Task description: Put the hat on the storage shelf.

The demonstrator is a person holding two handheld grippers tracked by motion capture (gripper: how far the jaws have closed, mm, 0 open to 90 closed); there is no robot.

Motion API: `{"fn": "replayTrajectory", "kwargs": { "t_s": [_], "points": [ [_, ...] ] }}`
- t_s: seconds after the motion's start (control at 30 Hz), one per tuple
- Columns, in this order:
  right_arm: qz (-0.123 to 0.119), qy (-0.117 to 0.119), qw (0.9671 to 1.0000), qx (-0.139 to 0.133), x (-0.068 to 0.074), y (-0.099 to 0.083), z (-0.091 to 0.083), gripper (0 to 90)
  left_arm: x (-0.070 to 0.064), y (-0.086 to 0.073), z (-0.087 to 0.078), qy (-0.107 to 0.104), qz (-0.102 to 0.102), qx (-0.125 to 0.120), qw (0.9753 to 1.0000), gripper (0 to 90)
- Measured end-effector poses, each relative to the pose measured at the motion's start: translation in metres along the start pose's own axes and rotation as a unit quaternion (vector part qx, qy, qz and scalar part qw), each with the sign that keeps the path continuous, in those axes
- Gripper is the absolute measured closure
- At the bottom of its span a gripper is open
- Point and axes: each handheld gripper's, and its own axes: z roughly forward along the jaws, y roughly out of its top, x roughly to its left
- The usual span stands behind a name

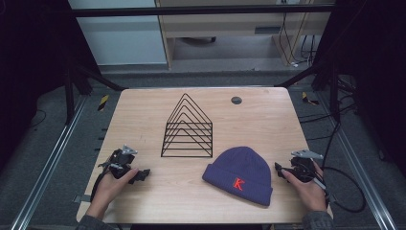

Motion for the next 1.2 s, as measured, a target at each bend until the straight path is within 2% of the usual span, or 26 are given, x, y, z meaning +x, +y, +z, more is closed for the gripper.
{"fn": "replayTrajectory", "kwargs": {
  "t_s": [0.13, 0.2, 0.27, 0.33, 0.43, 0.53, 0.73, 0.93, 1.2],
  "points": [
    [0.004, 0.001, 1.0000, 0.003, 0.001, 0.001, 0.000, 18.4, -0.001, 0.000, 0.000, 0.001, -0.004, 0.001, 1.0000, 0.0],
    [0.006, 0.002, 0.9999, 0.013, 0.002, 0.002, -0.002, 19.6, -0.002, 0.000, 0.000, 0.001, -0.003, 0.001, 1.0000, 0.0],
    [0.018, 0.000, 0.9995, 0.024, 0.004, 0.004, -0.004, 20.6, -0.003, 0.000, -0.001, 0.000, -0.003, 0.002, 1.0000, 0.0],
    [0.020, 0.012, 0.9994, 0.027, 0.007, 0.010, -0.006, 21.1, -0.003, -0.001, -0.001, 0.000, -0.002, 0.003, 1.0000, 0.0],
    [-0.008, 0.016, 0.9991, 0.038, 0.012, 0.023, -0.007, 22.5, -0.003, -0.001, -0.001, 0.000, -0.002, 0.003, 1.0000, 0.0],
    [-0.020, 0.032, 0.9977, 0.056, 0.013, 0.039, -0.007, 25.2, -0.003, -0.001, -0.001, 0.000, -0.001, 0.004, 1.0000, 0.0],
    [-0.047, 0.049, 0.9949, 0.074, 0.019, 0.069, -0.003, 28.5, -0.003, -0.001, -0.001, -0.001, 0.002, 0.005, 1.0000, 0.0],
    [-0.068, 0.066, 0.9915, 0.089, 0.026, 0.087, 0.002, 41.4, -0.003, -0.001, -0.001, -0.001, 0.003, 0.005, 1.0000, 0.0],
    [-0.086, 0.087, 0.9887, 0.087, 0.036, 0.101, 0.011, 56.1, -0.003, -0.001, -0.001, -0.002, 0.003, 0.006, 1.0000, 0.0]
  ]
}}
